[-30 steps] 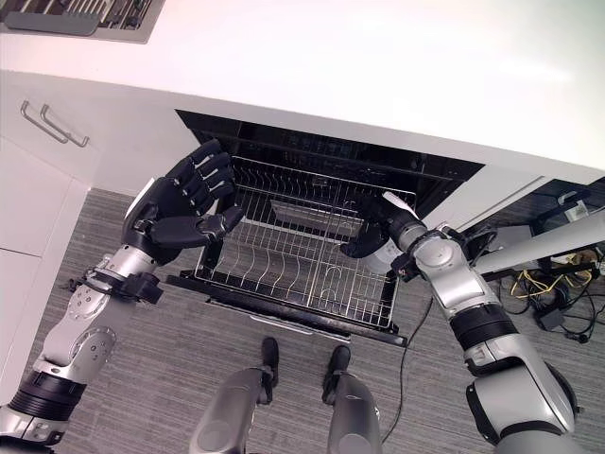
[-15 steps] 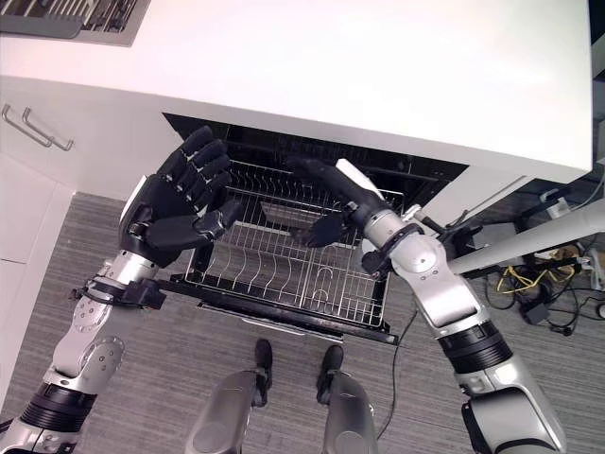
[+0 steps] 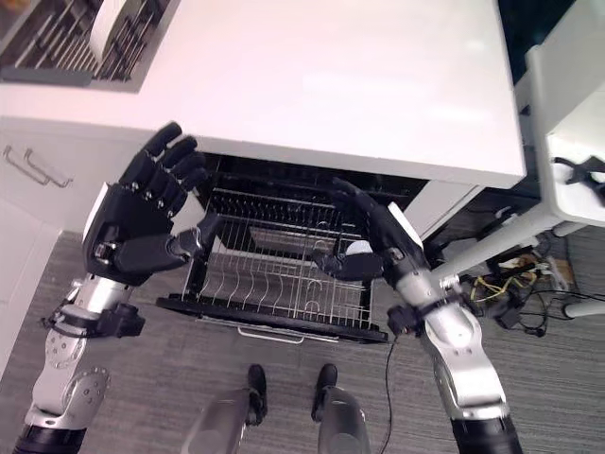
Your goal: Place the dishes in the dishwasher.
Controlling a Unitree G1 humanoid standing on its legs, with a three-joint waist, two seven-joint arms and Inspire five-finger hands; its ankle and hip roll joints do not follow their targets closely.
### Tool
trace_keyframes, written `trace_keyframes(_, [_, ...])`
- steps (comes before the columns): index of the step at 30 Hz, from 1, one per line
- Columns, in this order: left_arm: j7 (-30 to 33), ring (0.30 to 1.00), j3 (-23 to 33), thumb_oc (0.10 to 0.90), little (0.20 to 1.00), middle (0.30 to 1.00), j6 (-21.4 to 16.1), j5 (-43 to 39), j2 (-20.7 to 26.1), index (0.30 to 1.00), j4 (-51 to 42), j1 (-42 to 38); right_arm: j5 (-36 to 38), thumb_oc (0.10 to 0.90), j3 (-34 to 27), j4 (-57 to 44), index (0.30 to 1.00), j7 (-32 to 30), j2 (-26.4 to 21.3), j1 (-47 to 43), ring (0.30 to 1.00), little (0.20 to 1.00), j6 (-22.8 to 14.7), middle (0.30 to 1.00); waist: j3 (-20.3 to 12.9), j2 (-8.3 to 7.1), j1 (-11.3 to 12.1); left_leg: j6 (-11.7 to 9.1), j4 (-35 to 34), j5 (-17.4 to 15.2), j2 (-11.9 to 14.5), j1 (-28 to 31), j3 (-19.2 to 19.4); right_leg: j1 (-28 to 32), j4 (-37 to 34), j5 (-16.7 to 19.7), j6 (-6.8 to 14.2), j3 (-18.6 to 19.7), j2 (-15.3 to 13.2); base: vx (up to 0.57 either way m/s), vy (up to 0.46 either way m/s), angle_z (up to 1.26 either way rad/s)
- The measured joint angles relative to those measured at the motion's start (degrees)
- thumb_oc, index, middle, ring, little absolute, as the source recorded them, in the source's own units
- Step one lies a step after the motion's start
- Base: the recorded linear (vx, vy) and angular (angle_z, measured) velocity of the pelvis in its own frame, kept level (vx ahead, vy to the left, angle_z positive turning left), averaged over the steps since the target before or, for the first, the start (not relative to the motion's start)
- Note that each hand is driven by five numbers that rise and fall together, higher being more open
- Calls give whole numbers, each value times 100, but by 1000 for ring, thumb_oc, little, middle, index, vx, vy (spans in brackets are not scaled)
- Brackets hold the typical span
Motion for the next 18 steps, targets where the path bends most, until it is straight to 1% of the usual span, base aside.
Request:
trace_keyframes(1, [-62,900,84,800,900,900,1,0,-5,900,1,79,100,800,-80,-21,900,0,-2,26,900,900,-67,900,-76,46,-129,59,94,-61,13,-14,76,48,-139,106,55,54,8,-36,127,-42])
trace_keyframes(2, [-86,900,115,800,900,900,-1,-2,-10,900,-1,79,121,800,-145,-21,900,10,-6,23,900,900,-123,900,-117,91,-167,97,154,-94,78,-10,202,109,-329,224,82,41,27,-32,82,-66])
trace_keyframes(3, [-115,900,193,800,900,900,0,-7,-37,900,1,139,132,800,-147,-15,900,32,-41,17,900,900,-188,900,-233,201,-120,164,183,-126,256,-37,439,54,-147,34,39,-90,96,-34,-5,-63])
trace_keyframes(4, [-123,900,248,800,900,900,0,-9,-108,900,1,193,161,800,-144,-16,900,81,-90,26,900,900,-217,900,-304,302,-125,166,190,-125,333,-72,448,15,238,-235,-31,-224,162,-29,-79,-52])
trace_keyframes(5, [-131,900,292,800,900,900,1,-24,-188,900,4,214,238,800,-150,-17,900,98,-167,54,900,900,-244,900,-386,351,-158,132,173,-103,326,-93,375,61,463,-377,67,-122,361,-60,-133,4])
trace_keyframes(6, [-139,900,297,800,900,900,1,-61,-206,900,25,116,362,800,-182,-16,900,119,-326,133,900,900,-321,900,-432,320,-215,129,189,-69,281,-109,262,308,603,-709,88,295,704,-79,-164,28])
trace_keyframes(7, [-154,900,329,800,900,900,1,-70,-211,900,46,49,369,800,-183,-13,900,121,-415,131,900,900,-327,900,-459,275,-232,127,261,-64,280,-139,246,429,582,-911,20,675,938,-79,-193,26])
trace_keyframes(8, [-155,900,366,800,900,900,-1,-77,-233,900,48,36,403,800,-176,-4,900,130,-454,84,900,900,-341,900,-500,248,-189,121,309,-61,300,-184,311,501,510,-1025,-46,587,948,-63,-249,-1])
trace_keyframes(9, [-154,900,372,800,900,900,1,-76,-233,900,61,34,448,800,-148,31,900,141,-451,6,900,900,-385,900,-535,206,-121,97,341,-46,314,-213,369,489,464,-1163,-82,420,873,-43,-322,-22])
trace_keyframes(10, [-177,900,327,800,900,900,3,-76,-249,900,81,79,458,800,-112,69,900,175,-413,-32,900,900,-469,900,-558,190,-44,13,297,34,329,-166,382,481,365,-1140,-329,328,870,-43,-427,-13])
trace_keyframes(11, [-245,900,302,800,900,900,13,-76,-290,900,115,80,458,800,-102,70,900,194,-390,-32,900,900,-591,900,-588,162,24,-88,119,201,313,-107,331,433,475,-1191,-477,289,860,-29,-370,-3])
trace_keyframes(12, [-289,900,328,800,900,900,29,-88,-395,900,129,108,428,800,-103,67,900,189,-373,1,900,900,-651,900,-628,98,55,-147,-46,325,229,-24,302,362,612,-1247,-582,308,824,-10,-280,12])
trace_keyframes(13, [-293,900,337,800,900,900,66,-285,-542,900,103,240,427,800,-104,43,900,171,-416,14,900,900,-668,900,-646,74,68,-213,-342,532,93,121,133,356,664,-1269,-589,328,804,25,-116,0])
trace_keyframes(14, [-292,900,351,800,900,900,65,-310,-654,900,59,383,428,800,-125,21,900,137,-442,9,900,900,-694,900,-655,90,86,-241,-468,649,13,138,-192,303,706,-1277,-600,374,810,36,-57,-11])
trace_keyframes(15, [-298,900,346,800,900,900,65,-311,-710,900,33,513,429,800,-126,22,900,99,-441,9,900,900,-699,900,-665,107,100,-243,-523,683,-32,138,-496,260,741,-1272,-607,423,830,26,1,-35])
trace_keyframes(16, [-301,900,347,800,900,900,68,-308,-720,900,-5,715,437,800,-123,22,900,95,-441,20,900,900,-686,900,-670,115,135,-243,-541,679,-89,142,-888,244,781,-1206,-677,530,871,-2,32,-54])
trace_keyframes(17, [-300,900,349,800,900,900,96,-307,-720,900,-8,886,440,800,-144,22,900,82,-444,47,900,900,-676,900,-673,123,148,-274,-576,659,-69,180,-1007,224,830,-1191,-679,553,895,-26,57,-50])
trace_keyframes(18, [-302,900,343,800,900,900,128,-300,-720,900,-6,929,522,800,-178,21,900,66,-448,112,900,900,-666,900,-678,134,69,-351,-643,635,27,239,-964,231,857,-1187,-686,503,896,-34,141,-30])
